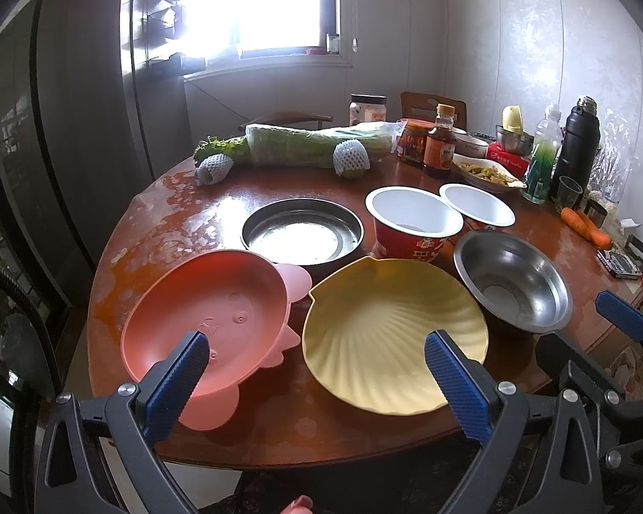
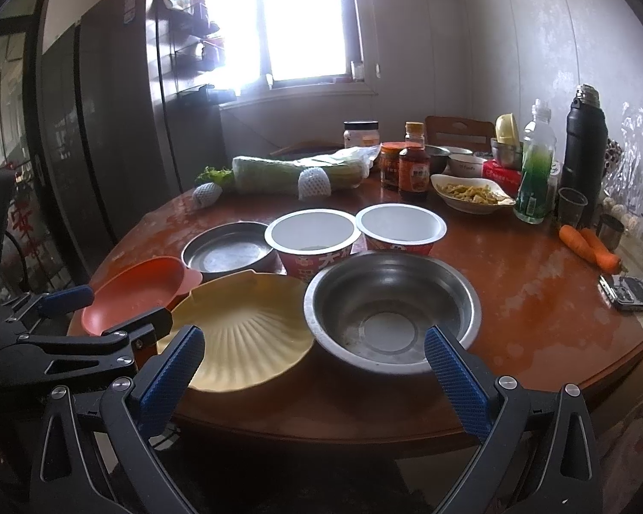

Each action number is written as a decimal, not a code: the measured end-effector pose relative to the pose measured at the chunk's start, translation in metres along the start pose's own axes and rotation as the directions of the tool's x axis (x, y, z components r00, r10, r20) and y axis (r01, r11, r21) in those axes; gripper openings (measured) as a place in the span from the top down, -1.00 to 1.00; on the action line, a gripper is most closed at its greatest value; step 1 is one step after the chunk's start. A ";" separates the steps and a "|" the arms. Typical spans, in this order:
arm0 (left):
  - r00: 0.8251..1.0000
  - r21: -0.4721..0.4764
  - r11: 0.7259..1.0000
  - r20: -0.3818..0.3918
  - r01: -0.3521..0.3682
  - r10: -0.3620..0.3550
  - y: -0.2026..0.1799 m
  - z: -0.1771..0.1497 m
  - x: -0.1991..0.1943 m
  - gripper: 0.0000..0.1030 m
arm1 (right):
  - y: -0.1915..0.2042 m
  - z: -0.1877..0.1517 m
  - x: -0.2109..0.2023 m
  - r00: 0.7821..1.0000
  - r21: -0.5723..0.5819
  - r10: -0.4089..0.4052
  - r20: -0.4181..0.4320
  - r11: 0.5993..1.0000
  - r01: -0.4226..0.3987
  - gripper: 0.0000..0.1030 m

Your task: Organize plates and bowls

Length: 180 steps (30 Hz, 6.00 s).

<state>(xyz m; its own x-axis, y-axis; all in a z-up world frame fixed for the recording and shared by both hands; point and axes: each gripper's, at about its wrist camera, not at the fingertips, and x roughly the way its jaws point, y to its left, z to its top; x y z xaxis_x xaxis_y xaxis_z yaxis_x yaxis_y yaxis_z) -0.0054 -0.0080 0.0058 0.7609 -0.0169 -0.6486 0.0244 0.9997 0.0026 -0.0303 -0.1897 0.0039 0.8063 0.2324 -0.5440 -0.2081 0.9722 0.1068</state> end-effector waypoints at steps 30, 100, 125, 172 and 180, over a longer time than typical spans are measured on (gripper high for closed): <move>1.000 -0.139 0.990 -0.006 -0.019 0.019 0.071 0.002 -0.005 -0.97 | 0.049 0.025 0.015 0.995 -0.125 0.103 -0.001 0.987 -0.102 -0.99; 0.986 -0.283 0.957 -0.167 -0.064 0.016 0.165 -0.011 0.077 0.36 | 0.144 0.044 0.172 0.878 -0.262 0.279 -0.389 0.880 -0.395 0.16; 0.979 -0.181 0.980 -0.197 -0.085 0.049 0.175 0.020 0.116 0.36 | 0.149 0.045 0.164 0.887 -0.242 0.267 -0.378 0.896 -0.373 0.20; 0.993 -0.090 0.995 -0.111 -0.044 0.034 0.171 0.044 0.084 -0.35 | 0.154 0.044 0.143 0.894 -0.236 0.279 -0.350 0.898 -0.373 0.07; 0.997 -0.071 0.996 -0.072 -0.044 0.039 0.152 0.052 0.050 -0.36 | 0.142 0.056 0.115 0.912 -0.224 0.290 -0.289 0.906 -0.359 -0.01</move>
<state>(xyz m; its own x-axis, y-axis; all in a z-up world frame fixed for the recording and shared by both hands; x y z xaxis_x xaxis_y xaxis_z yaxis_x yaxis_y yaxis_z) 0.0695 0.1423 0.0135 0.7127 0.0231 -0.7011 -0.0553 0.9982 -0.0233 0.0637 -0.0235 0.0026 0.5151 0.4863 -0.7059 -0.6020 0.7914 0.1059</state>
